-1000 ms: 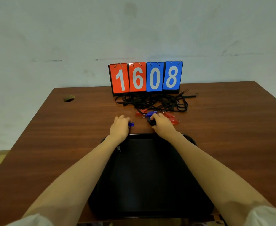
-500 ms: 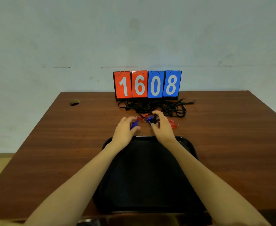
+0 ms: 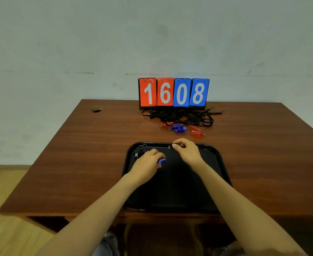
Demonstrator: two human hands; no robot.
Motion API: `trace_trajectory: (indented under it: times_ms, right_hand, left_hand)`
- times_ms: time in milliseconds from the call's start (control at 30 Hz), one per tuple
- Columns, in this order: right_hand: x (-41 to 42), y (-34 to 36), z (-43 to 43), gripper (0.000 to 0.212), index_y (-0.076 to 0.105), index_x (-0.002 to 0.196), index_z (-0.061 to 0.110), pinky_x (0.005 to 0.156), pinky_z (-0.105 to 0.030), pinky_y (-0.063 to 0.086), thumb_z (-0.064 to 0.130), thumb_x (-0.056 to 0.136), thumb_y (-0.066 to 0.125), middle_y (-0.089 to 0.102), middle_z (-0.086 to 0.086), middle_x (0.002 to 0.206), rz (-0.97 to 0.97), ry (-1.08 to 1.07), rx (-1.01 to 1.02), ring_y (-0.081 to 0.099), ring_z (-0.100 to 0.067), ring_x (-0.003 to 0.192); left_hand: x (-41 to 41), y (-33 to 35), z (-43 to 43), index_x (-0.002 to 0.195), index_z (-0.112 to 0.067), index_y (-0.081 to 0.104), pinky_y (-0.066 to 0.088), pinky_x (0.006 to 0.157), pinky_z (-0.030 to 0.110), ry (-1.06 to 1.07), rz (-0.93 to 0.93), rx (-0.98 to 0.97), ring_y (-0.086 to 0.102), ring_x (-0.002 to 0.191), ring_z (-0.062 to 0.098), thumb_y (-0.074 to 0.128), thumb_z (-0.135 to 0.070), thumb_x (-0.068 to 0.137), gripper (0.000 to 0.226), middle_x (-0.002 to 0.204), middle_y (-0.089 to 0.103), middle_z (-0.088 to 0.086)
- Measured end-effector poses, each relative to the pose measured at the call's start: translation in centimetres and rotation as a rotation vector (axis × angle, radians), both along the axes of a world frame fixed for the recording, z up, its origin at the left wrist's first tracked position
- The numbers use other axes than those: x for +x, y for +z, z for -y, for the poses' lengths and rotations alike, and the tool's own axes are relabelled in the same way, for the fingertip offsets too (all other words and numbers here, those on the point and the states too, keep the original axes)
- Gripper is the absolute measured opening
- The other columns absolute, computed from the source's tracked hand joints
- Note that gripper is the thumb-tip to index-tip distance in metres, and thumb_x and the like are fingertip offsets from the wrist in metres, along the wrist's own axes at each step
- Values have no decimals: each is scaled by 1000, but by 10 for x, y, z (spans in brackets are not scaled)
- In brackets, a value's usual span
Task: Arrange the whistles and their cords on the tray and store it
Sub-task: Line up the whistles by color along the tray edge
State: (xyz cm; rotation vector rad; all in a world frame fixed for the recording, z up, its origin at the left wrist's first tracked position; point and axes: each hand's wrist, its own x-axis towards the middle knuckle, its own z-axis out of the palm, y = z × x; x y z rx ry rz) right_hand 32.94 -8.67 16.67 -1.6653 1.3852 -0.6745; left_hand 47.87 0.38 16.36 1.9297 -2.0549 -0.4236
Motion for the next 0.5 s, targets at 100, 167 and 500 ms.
trace_trajectory:
  times_ms: [100,167,500]
  right_hand:
    - [3,-2,-5,22,64,109,17,87,-26,41,24,88,64,61,-2,117,-146,52,-22,54,-15,111]
    - [6,-4,-7,24,61,109,16,88,-28,48,23,87,66,61,-4,116,-174,68,14,59,-17,107]
    - [27,-10,-11,26,50,112,13,79,-31,48,24,91,61,54,1,98,-320,96,-32,56,-16,91]
  left_hand:
    - [-1,-5,-2,123,-18,55,39,96,35,-130,192,-5,44,117,24,49,1,89,40,129,51,2]
    - [-3,-9,-4,122,-17,56,38,97,36,-157,227,5,43,119,25,47,5,88,42,130,51,3]
    - [1,-22,-16,121,-12,58,39,100,25,-139,-3,-51,36,131,17,44,9,86,43,138,43,1]
